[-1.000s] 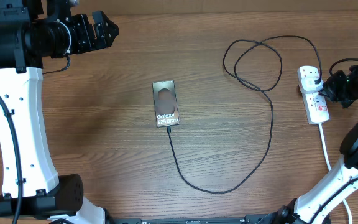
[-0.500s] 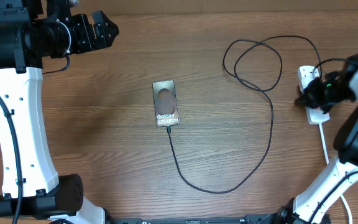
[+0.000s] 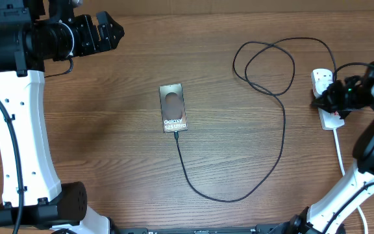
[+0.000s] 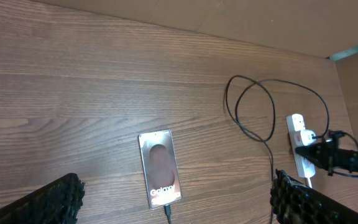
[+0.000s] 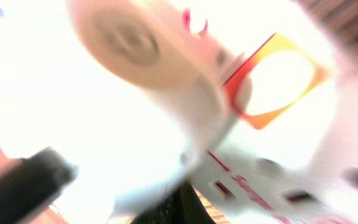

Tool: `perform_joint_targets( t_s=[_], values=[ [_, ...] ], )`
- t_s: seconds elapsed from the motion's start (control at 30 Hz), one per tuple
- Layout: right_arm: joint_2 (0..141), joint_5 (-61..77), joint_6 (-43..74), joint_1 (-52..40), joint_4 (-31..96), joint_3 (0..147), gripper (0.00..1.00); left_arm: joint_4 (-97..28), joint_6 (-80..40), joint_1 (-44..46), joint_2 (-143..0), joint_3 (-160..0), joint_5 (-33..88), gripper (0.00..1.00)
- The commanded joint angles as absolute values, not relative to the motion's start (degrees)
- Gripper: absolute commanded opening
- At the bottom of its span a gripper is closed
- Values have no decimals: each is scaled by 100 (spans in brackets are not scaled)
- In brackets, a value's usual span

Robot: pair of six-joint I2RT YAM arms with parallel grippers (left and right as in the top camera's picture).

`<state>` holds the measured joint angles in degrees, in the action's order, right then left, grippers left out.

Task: Plug charger to phone and switch on socket

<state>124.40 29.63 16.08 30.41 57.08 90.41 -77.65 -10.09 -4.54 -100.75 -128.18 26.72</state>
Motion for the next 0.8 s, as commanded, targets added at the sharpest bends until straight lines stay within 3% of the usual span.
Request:
perform_joint_targets(
  t_s=[0.0, 0.37, 0.57, 0.77],
  values=[
    [11756, 2698, 1680, 3385, 5544, 9212, 4, -7758, -919, -449, -10092, -12829, 2639, 100],
    [9848, 2368, 1297, 3562, 6254, 9212, 4, -7758, -917, -449, -10095, -12829, 2639, 100],
    [8346, 3122, 36, 3227, 6558, 9212, 4, -7758, -917, -449, -10092, -12829, 2639, 100],
    [7109, 3142, -703, 2716, 6853, 9212, 17, -7758, -917, -449, -10095, -12829, 2639, 100]
  ],
)
